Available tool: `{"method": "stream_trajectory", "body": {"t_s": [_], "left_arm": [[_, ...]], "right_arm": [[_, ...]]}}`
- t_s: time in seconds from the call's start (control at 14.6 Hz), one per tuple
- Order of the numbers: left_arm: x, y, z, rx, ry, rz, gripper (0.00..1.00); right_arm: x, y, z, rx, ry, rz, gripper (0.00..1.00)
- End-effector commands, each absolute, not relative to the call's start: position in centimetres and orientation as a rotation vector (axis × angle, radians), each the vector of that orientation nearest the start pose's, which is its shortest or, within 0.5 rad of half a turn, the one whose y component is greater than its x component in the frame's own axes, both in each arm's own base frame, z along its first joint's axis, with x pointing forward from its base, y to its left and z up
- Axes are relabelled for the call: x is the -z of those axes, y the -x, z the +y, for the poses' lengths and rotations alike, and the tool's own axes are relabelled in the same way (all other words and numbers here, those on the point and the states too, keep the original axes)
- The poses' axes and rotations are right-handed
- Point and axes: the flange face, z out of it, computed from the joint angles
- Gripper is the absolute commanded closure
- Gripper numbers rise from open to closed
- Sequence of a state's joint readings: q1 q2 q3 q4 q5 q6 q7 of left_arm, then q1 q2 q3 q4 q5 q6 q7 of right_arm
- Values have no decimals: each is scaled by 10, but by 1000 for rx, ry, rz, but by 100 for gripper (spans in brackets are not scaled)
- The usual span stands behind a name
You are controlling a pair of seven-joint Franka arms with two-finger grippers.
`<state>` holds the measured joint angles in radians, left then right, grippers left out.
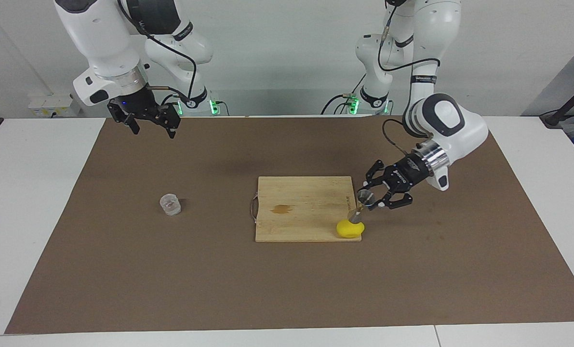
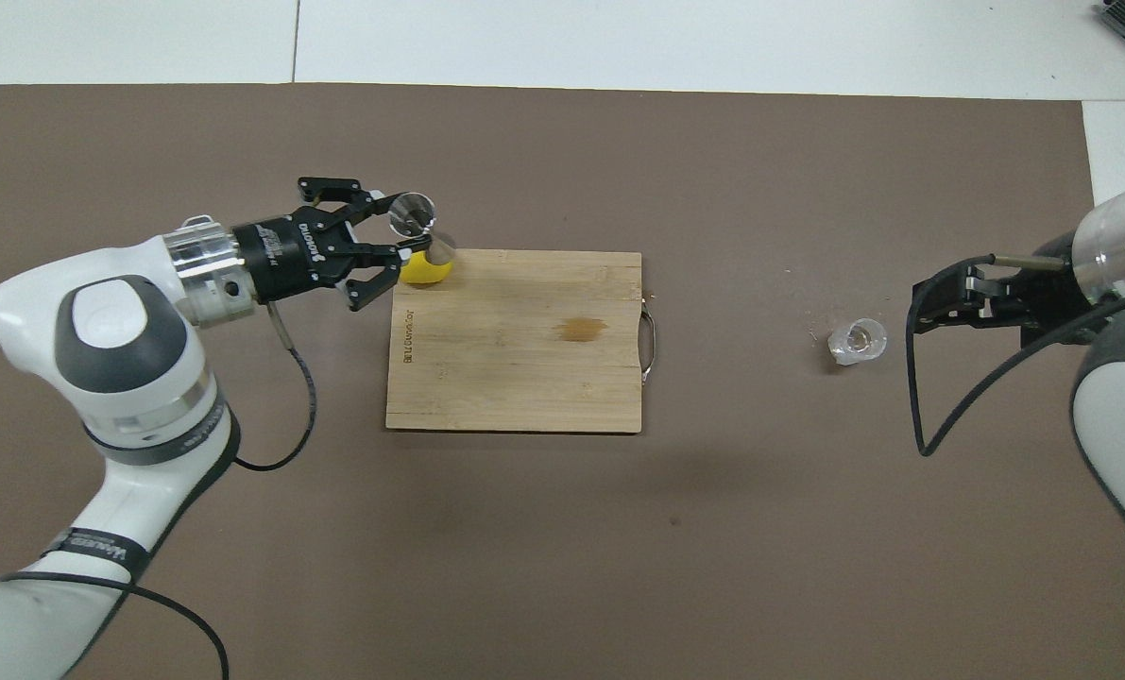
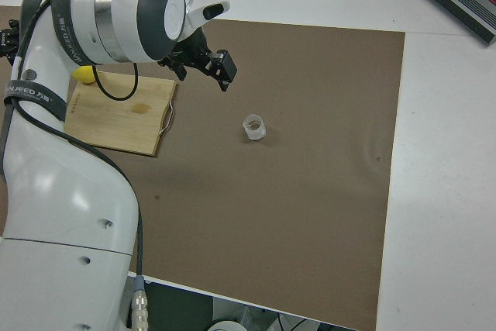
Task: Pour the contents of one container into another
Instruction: 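Carry the dark cup onto the wooden board and release it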
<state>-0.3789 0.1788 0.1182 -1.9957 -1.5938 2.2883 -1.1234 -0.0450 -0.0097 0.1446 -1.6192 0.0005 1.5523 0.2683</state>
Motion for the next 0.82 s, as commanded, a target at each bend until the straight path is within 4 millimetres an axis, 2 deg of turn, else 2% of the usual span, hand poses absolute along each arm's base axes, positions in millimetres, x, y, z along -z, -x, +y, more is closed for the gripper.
{"method": "stream_trajectory", "body": {"t_s": [0.0,0.2,0.34,0.55,0.75], "left_arm": [[-397,-566,-229,769,-1050,1758,100],[-382,-540,-278,745,-1024,1817,100],[-369,-529,-298,720,-1017,1856,100],[-350,-535,-318,715,-1027,1876,100],[-347,-536,-340,727,-1020,1867,100]], "right_arm": [[-606,-543,52,-78,3122,236,0],[-607,-543,53,-74,3121,241,0],[-606,-542,53,-76,3122,238,0],[-606,-543,52,-78,3121,241,0],[-606,-542,52,-76,3121,243,0]]}}
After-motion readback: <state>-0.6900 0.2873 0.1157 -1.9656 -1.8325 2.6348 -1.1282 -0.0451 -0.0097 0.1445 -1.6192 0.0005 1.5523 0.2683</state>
